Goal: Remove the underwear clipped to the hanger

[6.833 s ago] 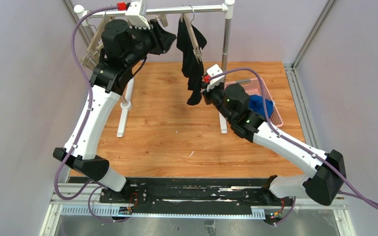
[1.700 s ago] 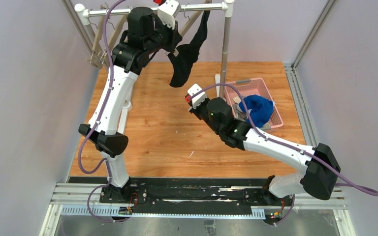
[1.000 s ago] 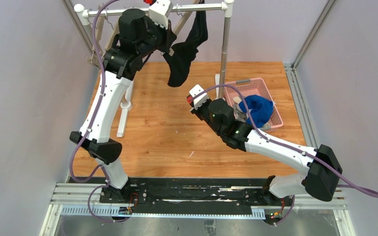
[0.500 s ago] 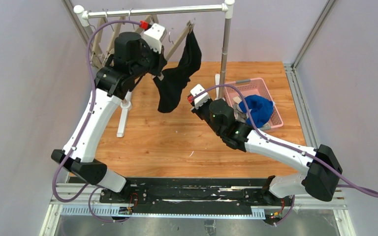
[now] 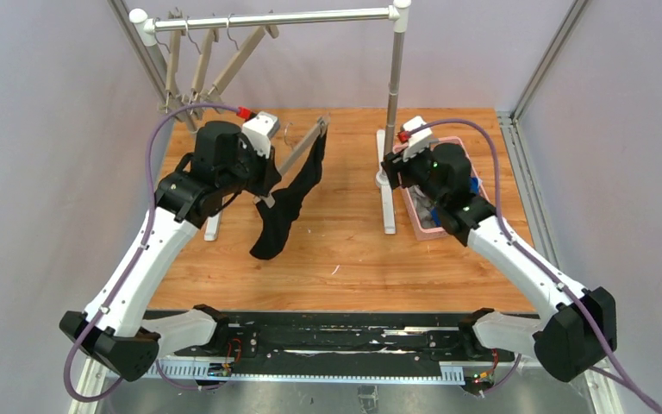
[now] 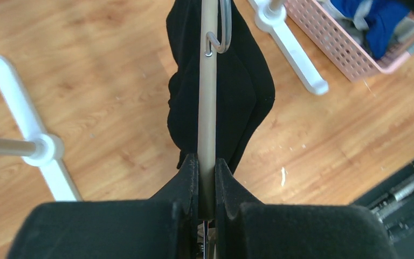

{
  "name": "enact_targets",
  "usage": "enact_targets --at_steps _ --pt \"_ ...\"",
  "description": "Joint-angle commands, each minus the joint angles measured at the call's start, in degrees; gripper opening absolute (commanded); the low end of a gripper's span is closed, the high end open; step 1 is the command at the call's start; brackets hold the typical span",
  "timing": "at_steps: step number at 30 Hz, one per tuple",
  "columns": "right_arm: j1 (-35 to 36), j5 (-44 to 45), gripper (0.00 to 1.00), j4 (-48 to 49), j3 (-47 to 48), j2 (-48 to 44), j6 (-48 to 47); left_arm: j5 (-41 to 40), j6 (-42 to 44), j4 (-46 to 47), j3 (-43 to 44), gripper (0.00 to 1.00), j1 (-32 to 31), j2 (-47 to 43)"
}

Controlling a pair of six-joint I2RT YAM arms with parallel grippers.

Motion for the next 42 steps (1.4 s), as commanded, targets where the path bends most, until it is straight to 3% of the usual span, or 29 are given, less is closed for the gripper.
enact_targets --at_steps 1,9,12,21,42 --pt "-10.1 -29.4 0.63 -8.8 2.8 -1.3 3.4 10.1 -1.0 2.8 -4.4 0.0 -0.4 -4.8" --pt "-14.0 -62.2 0.66 -16.2 7.1 -2.4 -1.6 29.4 6.3 1.3 -8.2 0.0 -0.4 -10.7" --pt "-14.1 -68.5 0.66 -18.1 9.7 -2.6 -2.2 31.7 8.1 0.0 -8.0 0.0 -0.3 -11.4" --pt "-14.5 -66.2 0.68 -21.9 10.9 -6.9 -5.5 32.3 10.5 -3.6 -7.1 0.0 -0.3 -10.0" --pt "-14.7 -68.2 0.67 -24.2 15.6 -3.0 -7.6 38.0 15.0 -8.1 -6.8 0.0 -0.3 -11.0"
